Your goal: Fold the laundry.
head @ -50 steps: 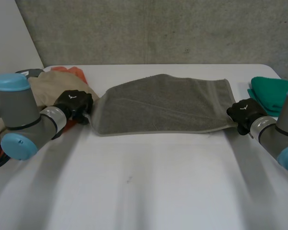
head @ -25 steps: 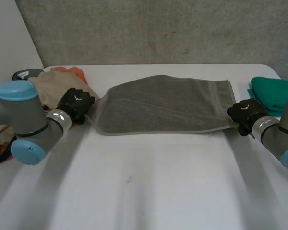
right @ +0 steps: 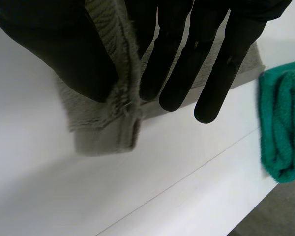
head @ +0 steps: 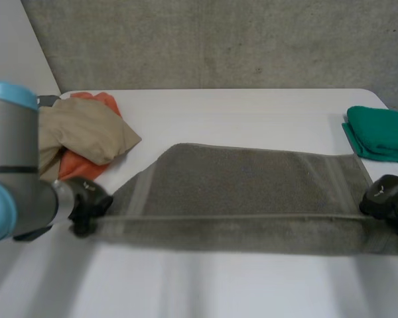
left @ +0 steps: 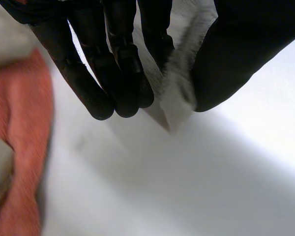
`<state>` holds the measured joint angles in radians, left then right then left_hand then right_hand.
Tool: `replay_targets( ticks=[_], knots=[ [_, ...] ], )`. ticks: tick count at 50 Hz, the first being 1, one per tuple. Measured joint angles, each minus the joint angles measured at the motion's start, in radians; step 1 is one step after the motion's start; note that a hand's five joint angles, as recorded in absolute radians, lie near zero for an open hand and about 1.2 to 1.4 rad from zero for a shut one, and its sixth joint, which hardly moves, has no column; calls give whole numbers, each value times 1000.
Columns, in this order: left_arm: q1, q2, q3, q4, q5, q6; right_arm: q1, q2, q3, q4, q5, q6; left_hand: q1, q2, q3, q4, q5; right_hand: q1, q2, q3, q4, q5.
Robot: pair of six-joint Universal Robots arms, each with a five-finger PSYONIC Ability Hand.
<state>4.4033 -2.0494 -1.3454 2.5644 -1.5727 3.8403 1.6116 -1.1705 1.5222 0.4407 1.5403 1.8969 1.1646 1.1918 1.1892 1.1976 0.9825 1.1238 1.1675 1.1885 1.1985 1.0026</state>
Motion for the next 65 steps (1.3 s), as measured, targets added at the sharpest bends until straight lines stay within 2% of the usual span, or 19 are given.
replay_targets(
  ticks=[5,7,9,11,13,15,16,19,20,22,27,32,41,47,50,55,60,65],
  knots=[
    [-35,-89,244,-2,-8,-50,45,69,-154,-39,35,27,0,0,0,0,0,0,0,0,0,0],
    [-51,-130,408,1,-15,-81,71,100,-314,-94,50,78,0,0,1,0,0,0,0,0,0,0],
    [-58,-149,483,2,-18,-95,80,110,-389,-128,54,109,0,0,1,0,0,0,0,0,0,0],
    [-73,-187,659,17,-23,-129,93,125,-561,-236,58,208,0,0,1,0,0,0,0,0,0,0],
    [-73,-195,757,58,-21,-154,94,129,-637,-310,57,270,0,0,1,1,0,0,0,0,0,0],
    [-61,-188,875,177,-12,-200,92,126,-719,-454,45,366,0,1,1,1,0,0,0,0,0,0],
    [-59,-185,887,196,-10,-207,91,124,-725,-472,43,376,0,1,1,1,0,0,0,0,0,0],
    [-31,-151,983,443,7,-281,81,107,-742,-668,12,458,0,1,1,1,0,0,0,0,0,0],
    [-28,-148,987,467,9,-287,79,102,-736,-702,5,468,0,1,1,1,0,0,0,0,0,0],
    [-9,-136,992,598,23,-320,76,82,-680,-816,-32,490,0,1,1,1,0,0,0,0,0,9],
    [10,-150,922,647,34,-334,87,69,-574,-876,-76,488,0,1,1,1,0,0,0,0,0,9],
    [24,-166,800,635,36,-339,105,89,-506,-836,-92,480,0,1,1,1,0,0,0,0,0,9],
    [35,-185,520,655,53,-350,135,165,-414,-680,-131,472,0,1,1,1,0,0,0,0,0,9],
    [30,-170,327,614,59,-350,133,206,-337,-548,-146,439,0,1,1,1,0,0,0,0,0,9],
    [29,-141,247,559,61,-347,120,205,-298,-479,-145,410,0,1,1,1,0,0,0,0,0,9],
    [36,-39,88,393,76,-330,77,152,-213,-339,-131,334,0,1,1,1,0,0,0,0,0,9],
    [56,93,-71,189,101,-261,14,15,-115,-165,-83,224,0,3,1,1,0,0,0,0,0,9],
    [74,206,-225,-14,108,-143,-75,-154,4,32,-37,66,0,3,1,1,0,0,0,0,0,9]
  ],
)
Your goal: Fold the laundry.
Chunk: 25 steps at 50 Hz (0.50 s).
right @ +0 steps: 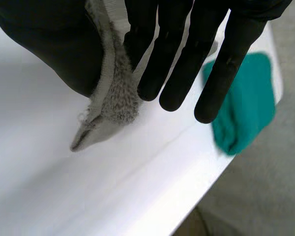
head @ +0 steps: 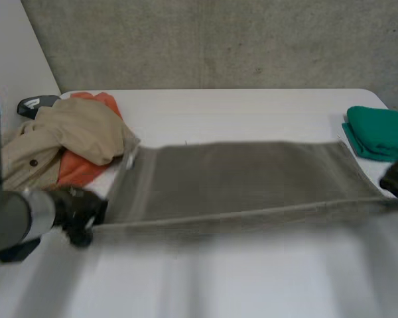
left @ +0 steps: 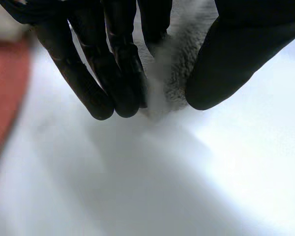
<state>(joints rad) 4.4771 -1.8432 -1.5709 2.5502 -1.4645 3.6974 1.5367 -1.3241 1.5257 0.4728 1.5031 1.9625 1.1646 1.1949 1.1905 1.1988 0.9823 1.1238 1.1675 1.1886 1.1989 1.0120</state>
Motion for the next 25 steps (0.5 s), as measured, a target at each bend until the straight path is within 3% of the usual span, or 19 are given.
replay_targets(
  ticks=[4,9,15,25],
  knots=[
    [5,30,-59,-48,-3,66,-41,-55,56,24,-19,-73,0,0,0,0,0,0,0,0,0,0],
    [0,-5,-31,11,-18,97,-51,-13,72,-74,-60,-84,0,0,0,0,0,0,0,0,0,0],
    [-38,-137,167,151,-34,14,-2,149,-11,-272,-69,29,0,0,0,0,0,0,0,0,0,9],
    [-133,-398,558,251,-71,-91,38,347,-166,-483,15,157,0,0,0,0,0,0,0,0,0,11]
  ],
)
